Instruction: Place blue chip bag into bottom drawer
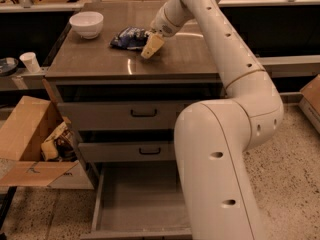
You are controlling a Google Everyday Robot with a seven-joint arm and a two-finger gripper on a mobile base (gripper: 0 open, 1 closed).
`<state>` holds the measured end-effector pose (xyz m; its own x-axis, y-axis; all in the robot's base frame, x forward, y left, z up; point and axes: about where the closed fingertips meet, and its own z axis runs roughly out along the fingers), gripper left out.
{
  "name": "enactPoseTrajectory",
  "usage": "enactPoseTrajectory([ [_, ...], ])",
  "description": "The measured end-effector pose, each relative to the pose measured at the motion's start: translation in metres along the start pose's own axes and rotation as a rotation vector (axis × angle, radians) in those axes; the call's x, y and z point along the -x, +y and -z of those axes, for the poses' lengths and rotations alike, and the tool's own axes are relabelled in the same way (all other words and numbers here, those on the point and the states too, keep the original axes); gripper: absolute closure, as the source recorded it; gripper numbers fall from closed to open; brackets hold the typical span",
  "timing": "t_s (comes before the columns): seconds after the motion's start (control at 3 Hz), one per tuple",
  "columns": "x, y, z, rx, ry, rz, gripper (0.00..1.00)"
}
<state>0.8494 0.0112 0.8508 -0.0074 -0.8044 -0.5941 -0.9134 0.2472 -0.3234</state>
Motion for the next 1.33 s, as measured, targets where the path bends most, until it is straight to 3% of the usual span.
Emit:
enactPoseTrajectory([
  [0.67,0.008,-0.004,0.011,-0.008,-0.052,0.017,0.73],
  [1.0,0.02,0.002,0.059,-0.027,-0.13,0.046,0.96],
  [1.33,0.031,0.03,0.126,-0.037,-0.229,0.075,1.0],
])
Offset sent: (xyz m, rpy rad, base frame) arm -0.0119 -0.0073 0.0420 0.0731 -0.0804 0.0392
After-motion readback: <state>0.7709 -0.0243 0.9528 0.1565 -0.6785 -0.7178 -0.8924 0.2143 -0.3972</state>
